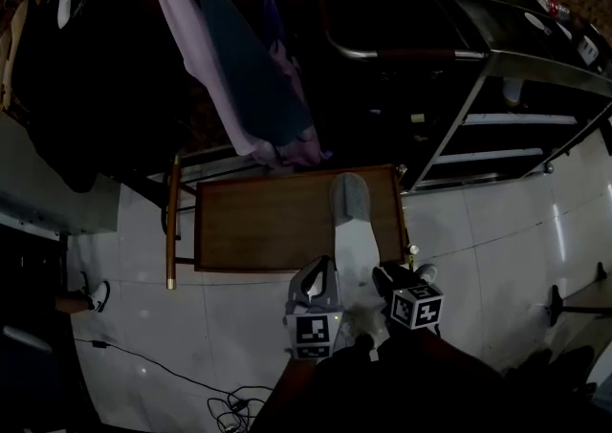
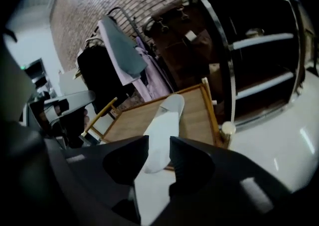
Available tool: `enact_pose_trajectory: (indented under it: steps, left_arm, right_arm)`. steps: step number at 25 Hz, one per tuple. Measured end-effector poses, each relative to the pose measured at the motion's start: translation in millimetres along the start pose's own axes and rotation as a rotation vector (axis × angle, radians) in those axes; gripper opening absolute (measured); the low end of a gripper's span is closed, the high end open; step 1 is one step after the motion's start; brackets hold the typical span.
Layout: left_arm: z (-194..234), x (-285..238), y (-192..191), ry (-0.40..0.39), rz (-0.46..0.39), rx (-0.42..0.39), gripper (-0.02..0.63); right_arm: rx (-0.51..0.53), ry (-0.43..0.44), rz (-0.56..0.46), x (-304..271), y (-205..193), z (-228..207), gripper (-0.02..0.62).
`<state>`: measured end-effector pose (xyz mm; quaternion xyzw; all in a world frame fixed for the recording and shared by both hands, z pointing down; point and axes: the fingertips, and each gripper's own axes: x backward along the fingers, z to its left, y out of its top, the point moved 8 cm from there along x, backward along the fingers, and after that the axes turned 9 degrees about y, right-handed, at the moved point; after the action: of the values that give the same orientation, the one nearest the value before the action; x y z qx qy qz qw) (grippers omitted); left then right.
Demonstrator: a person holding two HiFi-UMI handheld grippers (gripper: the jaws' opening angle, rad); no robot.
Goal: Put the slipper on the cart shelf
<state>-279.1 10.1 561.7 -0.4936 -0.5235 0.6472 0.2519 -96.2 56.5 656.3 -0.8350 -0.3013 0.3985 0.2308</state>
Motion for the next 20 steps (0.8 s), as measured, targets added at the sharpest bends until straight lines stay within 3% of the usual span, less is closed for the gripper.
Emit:
enact_pose_trajectory:
  steps: [7, 14, 20]
  left_arm:
    - [-0.2, 4.6, -9.9, -0.002, 0.026, 0.016, 0.014]
    - [-3.1, 9.7, -15.0, -0.012, 0.031, 0.004, 0.014]
    - [-4.9, 11.1, -13.2, -0.022, 0.03, -0.005, 0.014]
  right_arm:
    - [-0.386, 0.127, 0.03, -9.0, -37.0, -15.2, 0.166]
    - [-0.479, 0.177, 0.052, -36.7, -48.7, -17.4, 0.167]
    - [-0.536, 0.172, 0.043, -55.7, -46.8, -16.6, 0.147]
